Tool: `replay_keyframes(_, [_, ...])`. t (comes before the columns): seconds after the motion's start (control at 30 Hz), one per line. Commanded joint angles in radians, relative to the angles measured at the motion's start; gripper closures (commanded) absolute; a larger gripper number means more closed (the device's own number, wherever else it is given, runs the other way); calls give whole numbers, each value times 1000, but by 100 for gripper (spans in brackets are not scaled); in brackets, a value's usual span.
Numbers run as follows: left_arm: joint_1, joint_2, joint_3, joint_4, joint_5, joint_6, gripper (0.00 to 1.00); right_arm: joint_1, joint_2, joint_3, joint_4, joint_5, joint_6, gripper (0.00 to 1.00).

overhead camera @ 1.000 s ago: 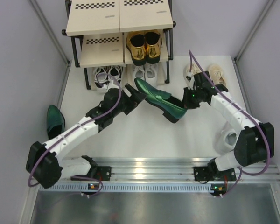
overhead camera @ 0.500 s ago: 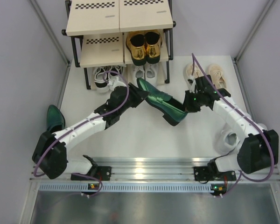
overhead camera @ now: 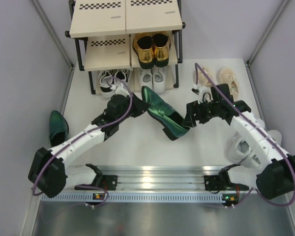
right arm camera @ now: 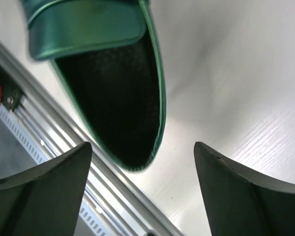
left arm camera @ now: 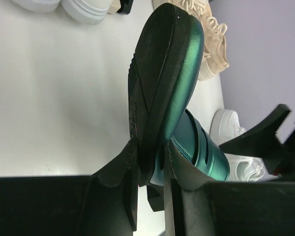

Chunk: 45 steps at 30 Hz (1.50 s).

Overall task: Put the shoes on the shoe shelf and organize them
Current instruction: Pick up the shoe at the center of the board.

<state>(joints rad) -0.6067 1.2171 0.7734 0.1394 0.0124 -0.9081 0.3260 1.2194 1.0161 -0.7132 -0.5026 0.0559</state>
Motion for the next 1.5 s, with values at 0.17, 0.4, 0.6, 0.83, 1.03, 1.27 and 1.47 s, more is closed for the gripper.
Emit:
replay_keyframes(0.17, [154, -99, 66, 51, 536, 175, 100, -68, -126, 119, -313, -533, -899, 2])
replay_keyframes(0.4, [151, -8, 167, 52, 886, 228, 100, 31, 84, 248, -129, -723, -800, 1])
replay_keyframes(0.6, [131, 5, 227, 51, 969, 233, 100, 110, 193, 308, 138, -639, -464, 1])
replay_keyframes(0.83, [84, 32, 250, 49, 1002, 229, 100, 136, 252, 314, 233, -679, -231, 1])
replay_keyframes(1.03, [78, 41, 273, 51, 1032, 221, 100, 128, 258, 312, 232, -662, -226, 1])
replay_keyframes(1.27, [79, 21, 254, -38, 965, 287, 100, 27, 258, 461, -130, -692, -554, 2])
replay_keyframes(1.47, [81, 22, 253, -20, 951, 293, 100, 16, 230, 457, -143, -677, -576, 2])
